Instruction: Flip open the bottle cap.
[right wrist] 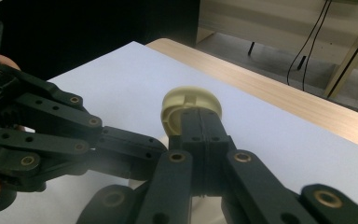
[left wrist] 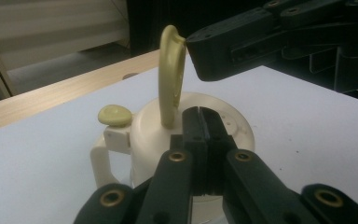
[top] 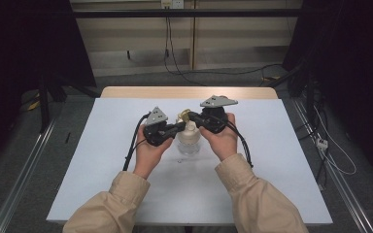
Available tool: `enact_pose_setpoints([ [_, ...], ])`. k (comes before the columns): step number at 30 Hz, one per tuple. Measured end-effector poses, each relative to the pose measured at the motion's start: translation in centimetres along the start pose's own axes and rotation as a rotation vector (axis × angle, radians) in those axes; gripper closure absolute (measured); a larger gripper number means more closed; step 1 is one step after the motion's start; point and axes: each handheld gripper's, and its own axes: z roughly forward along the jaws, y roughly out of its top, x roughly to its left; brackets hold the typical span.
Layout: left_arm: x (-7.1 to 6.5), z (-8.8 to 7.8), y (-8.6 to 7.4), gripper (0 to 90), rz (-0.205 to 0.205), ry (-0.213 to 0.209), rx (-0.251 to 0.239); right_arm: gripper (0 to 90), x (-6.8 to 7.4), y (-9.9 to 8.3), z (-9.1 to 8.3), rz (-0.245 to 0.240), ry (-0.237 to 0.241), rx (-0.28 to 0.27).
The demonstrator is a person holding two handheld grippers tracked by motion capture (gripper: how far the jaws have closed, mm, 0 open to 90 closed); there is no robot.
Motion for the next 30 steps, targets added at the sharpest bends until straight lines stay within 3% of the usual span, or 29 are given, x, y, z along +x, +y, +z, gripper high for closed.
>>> enact_pose_setpoints([
  [15,-0.1,0.0,0.0,90.0,0.007,0.008,-0.001,89.9,-0.3,0.0,-0.2,0.006,0.004,0.006],
  [21,-0.2,-0.1,0.1,89.0,-0.008,-0.009,-0.004,79.1,-0.3,-0.1,-0.6,0.013,0.022,-0.010],
  [30,0.2,-1.2,0.2,54.4,-0.056,-0.010,-0.009,57.5,-0.7,-0.9,-1.7,0.027,0.026,-0.028],
])
